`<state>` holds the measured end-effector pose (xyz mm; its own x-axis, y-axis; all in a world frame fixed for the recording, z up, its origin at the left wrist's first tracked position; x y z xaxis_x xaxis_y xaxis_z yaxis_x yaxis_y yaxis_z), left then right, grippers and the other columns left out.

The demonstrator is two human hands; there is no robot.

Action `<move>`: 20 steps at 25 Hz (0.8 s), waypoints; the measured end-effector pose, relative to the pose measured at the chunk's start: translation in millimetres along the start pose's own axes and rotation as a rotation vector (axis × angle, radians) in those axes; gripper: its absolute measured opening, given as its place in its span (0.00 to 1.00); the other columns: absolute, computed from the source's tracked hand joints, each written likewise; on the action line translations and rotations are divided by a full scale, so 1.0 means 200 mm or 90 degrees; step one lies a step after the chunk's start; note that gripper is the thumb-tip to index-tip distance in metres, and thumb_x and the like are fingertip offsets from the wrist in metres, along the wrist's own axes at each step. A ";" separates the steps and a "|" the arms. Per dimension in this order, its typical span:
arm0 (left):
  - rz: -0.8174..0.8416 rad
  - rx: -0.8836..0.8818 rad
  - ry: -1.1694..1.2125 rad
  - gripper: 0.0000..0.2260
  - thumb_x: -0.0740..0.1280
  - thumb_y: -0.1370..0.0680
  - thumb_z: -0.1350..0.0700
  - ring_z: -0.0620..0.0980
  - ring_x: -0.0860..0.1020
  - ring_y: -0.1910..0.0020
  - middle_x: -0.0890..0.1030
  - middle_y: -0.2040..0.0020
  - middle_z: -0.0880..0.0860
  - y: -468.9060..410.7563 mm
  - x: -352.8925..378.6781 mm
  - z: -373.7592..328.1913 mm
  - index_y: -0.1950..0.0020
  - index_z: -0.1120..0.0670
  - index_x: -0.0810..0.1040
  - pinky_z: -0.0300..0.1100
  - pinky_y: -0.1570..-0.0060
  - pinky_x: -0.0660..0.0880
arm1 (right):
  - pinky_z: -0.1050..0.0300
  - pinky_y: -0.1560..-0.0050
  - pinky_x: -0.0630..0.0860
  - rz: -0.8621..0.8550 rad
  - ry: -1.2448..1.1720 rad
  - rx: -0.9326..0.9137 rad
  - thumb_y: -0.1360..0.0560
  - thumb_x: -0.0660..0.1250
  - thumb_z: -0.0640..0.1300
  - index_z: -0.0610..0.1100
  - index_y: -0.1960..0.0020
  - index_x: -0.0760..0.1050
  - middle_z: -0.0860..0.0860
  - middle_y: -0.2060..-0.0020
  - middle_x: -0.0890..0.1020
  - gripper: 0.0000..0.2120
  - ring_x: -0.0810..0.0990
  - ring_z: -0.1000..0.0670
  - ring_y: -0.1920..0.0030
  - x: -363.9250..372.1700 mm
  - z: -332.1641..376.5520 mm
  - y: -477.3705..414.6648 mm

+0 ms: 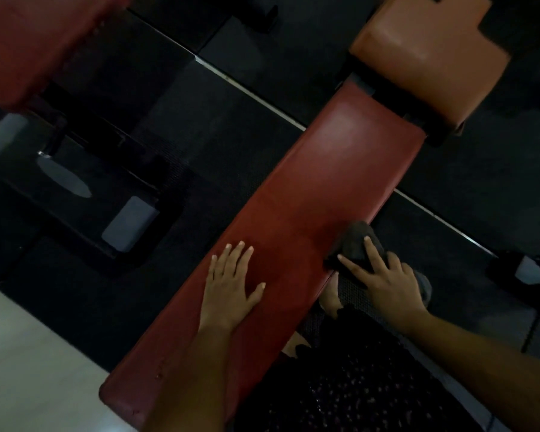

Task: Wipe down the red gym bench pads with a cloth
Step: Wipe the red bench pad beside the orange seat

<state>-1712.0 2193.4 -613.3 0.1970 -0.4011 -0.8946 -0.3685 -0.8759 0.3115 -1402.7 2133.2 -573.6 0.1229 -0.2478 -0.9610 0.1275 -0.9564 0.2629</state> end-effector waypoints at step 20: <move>-0.079 -0.227 0.094 0.33 0.57 0.22 0.39 0.52 0.49 0.21 0.55 0.21 0.53 0.16 0.08 -0.06 0.21 0.52 0.55 0.51 0.24 0.43 | 0.45 0.48 0.72 0.022 0.056 -0.125 0.19 0.55 0.50 0.65 0.24 0.51 0.43 0.22 0.49 0.26 0.64 0.37 0.35 -0.34 0.51 -0.89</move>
<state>-1710.0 2156.7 -613.8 0.3575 -0.2982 -0.8850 -0.0014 -0.9478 0.3188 -1535.1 2304.4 -563.1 0.2140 -0.2568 -0.9425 0.3096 -0.8973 0.3148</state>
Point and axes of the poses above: each hand's wrist, its own y-axis away from the middle knuckle, its own x-axis out of the palm, z = x × y, the point moved 2 cm from there along -y, towards the middle knuckle
